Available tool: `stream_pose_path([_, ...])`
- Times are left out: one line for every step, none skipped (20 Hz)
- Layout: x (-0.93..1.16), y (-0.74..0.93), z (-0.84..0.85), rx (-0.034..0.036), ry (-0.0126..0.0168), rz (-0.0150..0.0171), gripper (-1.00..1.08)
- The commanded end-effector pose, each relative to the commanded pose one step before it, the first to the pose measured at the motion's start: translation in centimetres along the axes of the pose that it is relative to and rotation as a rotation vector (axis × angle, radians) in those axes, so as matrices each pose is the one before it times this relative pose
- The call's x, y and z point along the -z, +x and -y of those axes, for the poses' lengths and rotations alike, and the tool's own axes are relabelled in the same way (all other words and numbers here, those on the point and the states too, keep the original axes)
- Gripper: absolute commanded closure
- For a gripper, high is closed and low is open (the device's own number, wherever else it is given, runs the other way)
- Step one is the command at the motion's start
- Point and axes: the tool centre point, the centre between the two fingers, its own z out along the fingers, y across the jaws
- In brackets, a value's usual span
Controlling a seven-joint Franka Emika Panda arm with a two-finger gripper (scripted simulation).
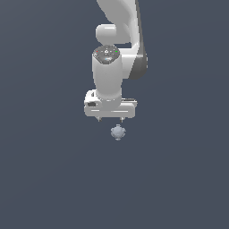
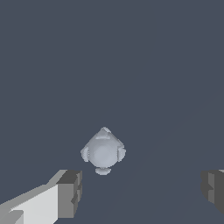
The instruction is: Pick up the object and move it to a goal position.
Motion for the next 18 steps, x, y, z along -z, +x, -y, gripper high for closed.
stream_pose_path([0.0, 0.0, -0.001, 0.0, 0.0, 0.0, -0.92])
stream_pose_path([-0.013, -0.005, -0.054, -0.00065, -0.00021, 0.00012, -0.92])
stream_pose_path([-0.039, -0.015, -0.158, -0.00184, -0.00054, 0.00036, -0.92])
stream_pose_path([-0.065, -0.024, -0.267, -0.00312, -0.00093, 0.00062, -0.92])
stream_pose_path([-0.088, -0.034, -0.368, -0.00415, -0.00127, 0.00085, -0.92])
stream_pose_path([-0.109, -0.045, -0.472, -0.00507, -0.00163, 0.00109, -0.92])
stream_pose_path([-0.126, -0.055, -0.574, -0.00574, -0.00199, 0.00132, -0.92])
stream_pose_path([-0.109, -0.052, -0.536, -0.00472, -0.00185, 0.00122, -0.92])
stream_pose_path([-0.079, -0.042, -0.433, -0.00311, -0.00149, 0.00098, -0.92])
stream_pose_path([-0.049, -0.031, -0.326, -0.00159, -0.00112, 0.00072, -0.92])
stream_pose_path([-0.024, -0.019, -0.218, -0.00029, -0.00079, 0.0005, -0.92])
stream_pose_path([0.004, -0.009, -0.109, 0.00061, -0.00027, 0.00016, -0.92])
stream_pose_path([0.01, 0.001, -0.003, 0.00097, -0.00006, 0.00002, -0.92])
stream_pose_path([0.01, 0.005, 0.049, 0.00044, 0.00018, -0.00012, -0.92])
stream_pose_path([-0.002, 0.006, 0.071, -0.00063, 0.00025, -0.00014, -0.92])
stream_pose_path([-0.021, 0.003, 0.078, -0.00194, 0.00024, -0.00011, -0.92])
stream_pose_path([-0.044, -0.001, 0.066, -0.00355, 0.00021, -0.00005, -0.92])
stream_pose_path([-0.065, -0.005, 0.056, -0.00512, 0.00018, 0.00001, -0.92])
